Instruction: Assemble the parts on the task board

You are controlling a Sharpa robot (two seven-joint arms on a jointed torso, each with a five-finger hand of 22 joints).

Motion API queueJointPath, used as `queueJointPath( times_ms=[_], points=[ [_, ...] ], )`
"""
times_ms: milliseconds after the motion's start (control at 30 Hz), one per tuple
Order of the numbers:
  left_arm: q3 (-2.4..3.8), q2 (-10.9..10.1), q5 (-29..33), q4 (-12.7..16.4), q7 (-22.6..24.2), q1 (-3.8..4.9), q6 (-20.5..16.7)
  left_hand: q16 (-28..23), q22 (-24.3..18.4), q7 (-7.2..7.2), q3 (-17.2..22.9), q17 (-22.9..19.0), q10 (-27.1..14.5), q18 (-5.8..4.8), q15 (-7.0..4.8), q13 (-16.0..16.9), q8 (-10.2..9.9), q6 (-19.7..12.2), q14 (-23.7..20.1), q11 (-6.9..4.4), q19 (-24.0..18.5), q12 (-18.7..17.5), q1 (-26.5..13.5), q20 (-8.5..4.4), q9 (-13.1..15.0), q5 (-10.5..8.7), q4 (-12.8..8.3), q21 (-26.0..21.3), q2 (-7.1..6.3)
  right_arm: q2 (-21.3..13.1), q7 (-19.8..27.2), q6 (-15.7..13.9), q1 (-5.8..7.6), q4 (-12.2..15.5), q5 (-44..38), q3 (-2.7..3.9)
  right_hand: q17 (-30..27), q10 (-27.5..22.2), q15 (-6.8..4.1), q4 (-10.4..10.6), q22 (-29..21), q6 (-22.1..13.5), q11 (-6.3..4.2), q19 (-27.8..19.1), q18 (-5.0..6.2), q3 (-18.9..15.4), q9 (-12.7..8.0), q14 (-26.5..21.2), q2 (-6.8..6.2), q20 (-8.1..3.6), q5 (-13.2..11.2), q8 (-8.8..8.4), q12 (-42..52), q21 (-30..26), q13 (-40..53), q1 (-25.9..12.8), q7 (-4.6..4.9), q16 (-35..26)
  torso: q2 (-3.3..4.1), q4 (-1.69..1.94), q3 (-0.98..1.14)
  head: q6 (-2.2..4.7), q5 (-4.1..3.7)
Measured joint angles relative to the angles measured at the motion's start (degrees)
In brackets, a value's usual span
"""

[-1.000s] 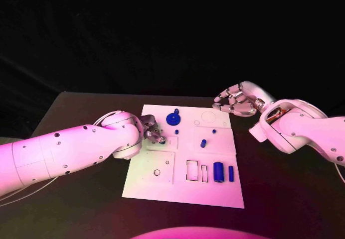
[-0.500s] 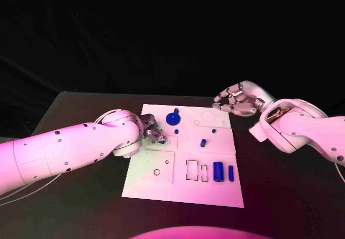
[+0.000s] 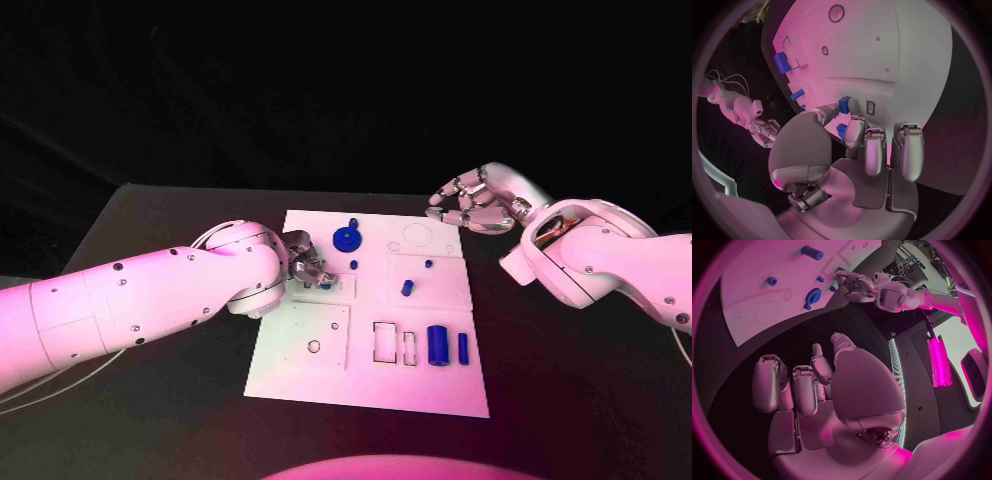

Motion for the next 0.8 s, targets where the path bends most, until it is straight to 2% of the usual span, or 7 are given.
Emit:
queueJointPath(
  times_ms=[167,600,700,800],
  points=[
    [0.00,0.0,0.0,0.0,0.0,-0.01,0.1,0.0,0.0,0.12,-2.8,0.0,0.0,0.00,0.00,0.1,-0.3,-0.1,0.0,0.00,0.0,0.0,0.4,0.00,0.1,0.01,1.3,0.0,0.40,0.0,0.0,0.0,0.00,0.0,0.0,0.00,0.0,0.0,0.00,0.0,0.0,0.0,0.00,0.0,0.00,0.0,0.0,0.0,0.00,0.00,0.0,0.00,0.0,0.0,0.0,0.0,0.00,0.0,0.00,0.01,0.00,0.01,-0.01],
    [0.00,0.0,-0.1,0.0,-0.1,-0.04,0.2,0.0,0.0,0.13,-5.9,0.0,0.0,0.00,0.00,0.2,-0.3,-0.1,0.0,0.01,0.0,0.2,0.9,0.00,0.3,0.01,3.0,0.0,0.92,-0.1,0.0,0.0,0.00,0.0,0.0,0.00,0.0,0.0,0.00,0.0,0.0,0.0,0.00,0.0,0.00,-0.3,0.0,0.0,0.00,0.00,0.0,0.00,0.0,0.0,0.0,0.0,0.00,-0.2,-0.01,0.00,-0.01,0.01,-0.01],
    [0.11,-0.1,-0.1,0.1,-0.1,-0.11,0.2,0.0,0.0,0.23,-8.3,0.0,0.0,0.00,0.00,0.3,-0.3,0.0,0.0,0.01,0.0,0.2,0.9,0.00,0.5,0.01,3.8,0.0,0.92,-0.1,0.0,0.0,0.00,0.0,0.0,0.00,0.0,0.0,0.00,0.0,0.0,0.0,0.00,0.0,0.00,-0.3,0.0,0.0,0.01,0.00,0.0,0.00,0.0,0.0,0.0,0.0,0.00,-0.2,0.00,0.00,-0.01,0.04,0.02],
    [0.27,-0.1,-0.1,0.2,-0.1,-0.24,0.3,0.0,0.0,0.42,-10.9,0.0,0.0,0.00,0.00,0.3,-0.4,0.2,0.0,0.02,0.0,0.2,0.3,0.00,0.6,0.01,4.2,0.0,1.57,-0.1,0.0,0.0,0.00,0.0,0.0,0.00,0.0,0.0,0.00,0.0,0.0,0.0,0.00,0.0,0.00,-0.3,0.0,0.0,0.30,0.00,0.0,0.00,0.0,0.0,0.0,-0.3,0.00,-0.2,0.00,0.00,-0.03,0.14,0.05]
  ],
)
